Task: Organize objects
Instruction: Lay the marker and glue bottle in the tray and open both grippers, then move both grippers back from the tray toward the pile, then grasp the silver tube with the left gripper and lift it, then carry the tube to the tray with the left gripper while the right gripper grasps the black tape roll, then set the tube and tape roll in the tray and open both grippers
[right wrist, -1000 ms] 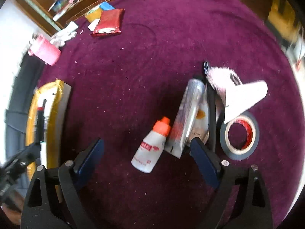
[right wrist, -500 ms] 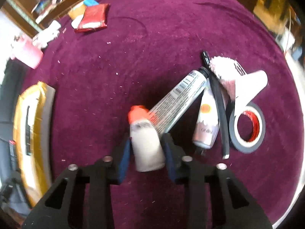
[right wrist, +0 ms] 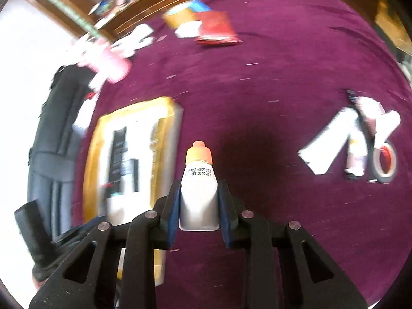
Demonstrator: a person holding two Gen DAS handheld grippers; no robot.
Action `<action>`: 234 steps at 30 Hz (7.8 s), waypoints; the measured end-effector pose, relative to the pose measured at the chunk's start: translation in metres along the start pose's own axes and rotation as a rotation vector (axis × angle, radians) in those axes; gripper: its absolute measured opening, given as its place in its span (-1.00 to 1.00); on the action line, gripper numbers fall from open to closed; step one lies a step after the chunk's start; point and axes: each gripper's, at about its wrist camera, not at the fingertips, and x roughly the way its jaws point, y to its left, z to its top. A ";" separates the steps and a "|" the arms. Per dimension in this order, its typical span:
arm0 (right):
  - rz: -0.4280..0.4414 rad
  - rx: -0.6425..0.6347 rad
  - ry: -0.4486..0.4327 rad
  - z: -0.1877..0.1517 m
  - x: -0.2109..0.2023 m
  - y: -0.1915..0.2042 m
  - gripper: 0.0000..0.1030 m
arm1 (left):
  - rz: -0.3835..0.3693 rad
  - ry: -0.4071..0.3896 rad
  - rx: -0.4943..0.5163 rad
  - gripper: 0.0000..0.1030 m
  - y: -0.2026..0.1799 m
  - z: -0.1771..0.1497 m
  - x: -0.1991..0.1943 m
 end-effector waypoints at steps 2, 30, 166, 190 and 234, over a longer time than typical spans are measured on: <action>0.034 -0.034 0.031 -0.002 0.012 0.024 -0.52 | 0.003 0.021 -0.011 -0.78 0.003 0.002 0.007; -0.014 -0.129 0.249 -0.048 0.097 0.085 -0.51 | 0.013 -0.023 -0.087 -0.06 0.023 0.026 -0.010; -0.462 -0.149 -0.052 0.018 -0.028 -0.216 -0.68 | -0.043 -0.008 0.381 -0.58 -0.257 0.032 0.098; -0.062 -0.086 -0.082 0.002 -0.052 -0.054 -0.76 | 0.193 -0.078 0.009 -0.57 -0.011 0.009 -0.025; -0.253 -0.500 0.154 -0.053 0.066 0.117 -0.37 | 0.307 -0.103 0.126 0.03 -0.005 0.028 -0.046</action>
